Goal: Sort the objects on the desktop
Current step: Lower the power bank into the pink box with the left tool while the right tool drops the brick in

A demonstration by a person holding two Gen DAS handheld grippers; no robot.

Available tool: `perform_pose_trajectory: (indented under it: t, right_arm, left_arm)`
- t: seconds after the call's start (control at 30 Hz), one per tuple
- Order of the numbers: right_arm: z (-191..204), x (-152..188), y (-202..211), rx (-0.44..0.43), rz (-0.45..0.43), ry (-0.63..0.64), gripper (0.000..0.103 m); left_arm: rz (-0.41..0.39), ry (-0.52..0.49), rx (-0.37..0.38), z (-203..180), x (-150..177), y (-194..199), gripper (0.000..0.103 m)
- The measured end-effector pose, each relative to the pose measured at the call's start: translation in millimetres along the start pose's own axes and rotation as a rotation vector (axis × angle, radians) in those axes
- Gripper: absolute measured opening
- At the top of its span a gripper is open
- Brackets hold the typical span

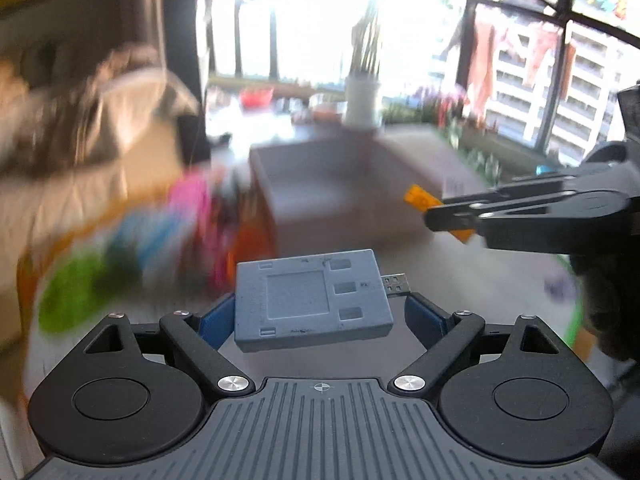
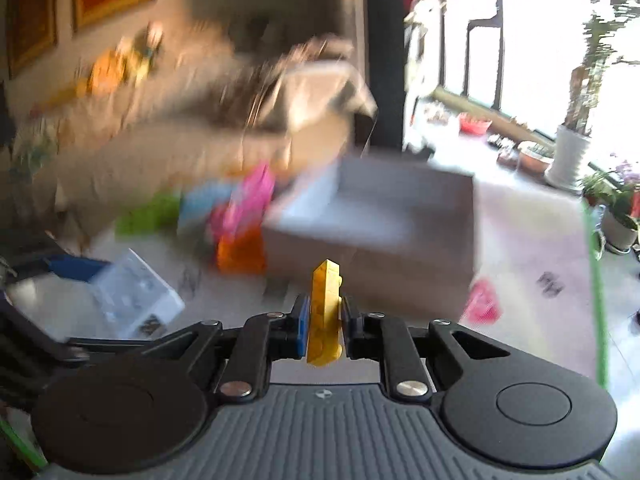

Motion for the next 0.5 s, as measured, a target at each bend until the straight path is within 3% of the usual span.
perform_pose_trajectory:
  t: [0.17,0.27,0.37,0.5]
  right_arm:
    - [-35.4,-57.6,0.8,0.076,-0.127,-0.058,0.016]
    - [-51.5,-84.1,-29.6,0.105,-0.131,-0.066,0.017]
    - [-66.4,-89.6,-55.6,0.170,-0.099,-0.092,0.020]
    - [-72.8,-68.0,-63.4,0.178,-0.071,-0.105,0.031]
  left_arm:
    - [-0.163,-0.071,-0.017,-0.3,-70.2,-44.0,0.093]
    - [-0.163,-0.062,-0.022,7.8,-95.2,-81.6,0.096]
    - [-0.127,-0.026,-0.051,22.7,-91.1,-95.0,0.098]
    - [-0.075,-0.040,-0.086,39.3,-52.4,-93.0,0.100]
Point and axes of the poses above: each gripper's, at about its wrist camera, not at the fingertips, and y roughly against the way its jaws point, z to its left, x to its underside, the point moved 4 cm from there along -y, roughly the way its jaws point, and after that the axes turned 5 degrees about x, right-handed, at the moved point
